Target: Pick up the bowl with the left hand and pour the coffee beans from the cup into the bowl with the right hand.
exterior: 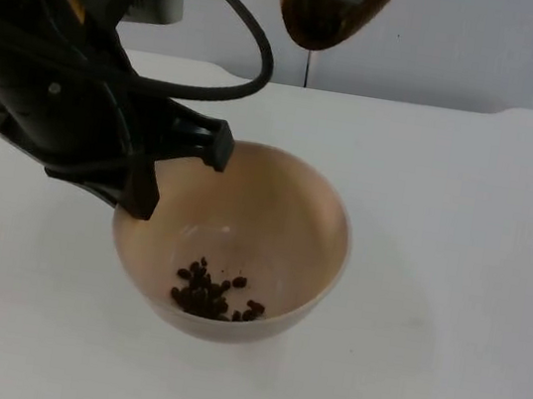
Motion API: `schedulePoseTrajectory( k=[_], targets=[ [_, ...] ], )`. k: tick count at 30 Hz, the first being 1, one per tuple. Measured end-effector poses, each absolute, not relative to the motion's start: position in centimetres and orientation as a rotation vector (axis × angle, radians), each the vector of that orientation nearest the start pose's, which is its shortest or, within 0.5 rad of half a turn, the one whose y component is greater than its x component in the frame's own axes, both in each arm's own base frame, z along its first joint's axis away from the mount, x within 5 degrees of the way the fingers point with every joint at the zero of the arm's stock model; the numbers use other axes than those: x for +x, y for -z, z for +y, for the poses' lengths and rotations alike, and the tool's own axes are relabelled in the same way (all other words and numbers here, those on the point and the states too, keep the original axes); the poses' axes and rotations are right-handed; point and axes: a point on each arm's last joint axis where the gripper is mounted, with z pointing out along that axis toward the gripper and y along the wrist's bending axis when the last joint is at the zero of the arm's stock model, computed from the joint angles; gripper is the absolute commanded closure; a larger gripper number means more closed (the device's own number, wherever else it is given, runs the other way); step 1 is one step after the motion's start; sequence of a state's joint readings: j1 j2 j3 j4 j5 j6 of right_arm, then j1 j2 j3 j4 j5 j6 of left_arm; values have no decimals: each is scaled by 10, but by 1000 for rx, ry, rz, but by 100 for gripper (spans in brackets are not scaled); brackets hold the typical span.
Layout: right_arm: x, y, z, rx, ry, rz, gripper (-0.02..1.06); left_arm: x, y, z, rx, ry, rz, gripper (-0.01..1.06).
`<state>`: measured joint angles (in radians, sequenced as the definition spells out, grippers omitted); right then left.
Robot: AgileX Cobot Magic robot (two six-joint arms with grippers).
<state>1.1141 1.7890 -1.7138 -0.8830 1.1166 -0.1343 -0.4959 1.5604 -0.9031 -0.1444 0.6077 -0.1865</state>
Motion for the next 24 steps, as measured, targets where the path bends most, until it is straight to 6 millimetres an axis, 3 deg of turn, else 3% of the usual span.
schedulePoseTrajectory(
  k=[8, 24],
  targets=[
    [249, -369, 306, -1415, 496, 1880, 105, 255, -205, -146, 288, 325, 2774, 105],
    [284, -354, 272, -1274, 97, 2231, 105, 255, -205, -146, 285, 326, 2773, 105]
  ],
)
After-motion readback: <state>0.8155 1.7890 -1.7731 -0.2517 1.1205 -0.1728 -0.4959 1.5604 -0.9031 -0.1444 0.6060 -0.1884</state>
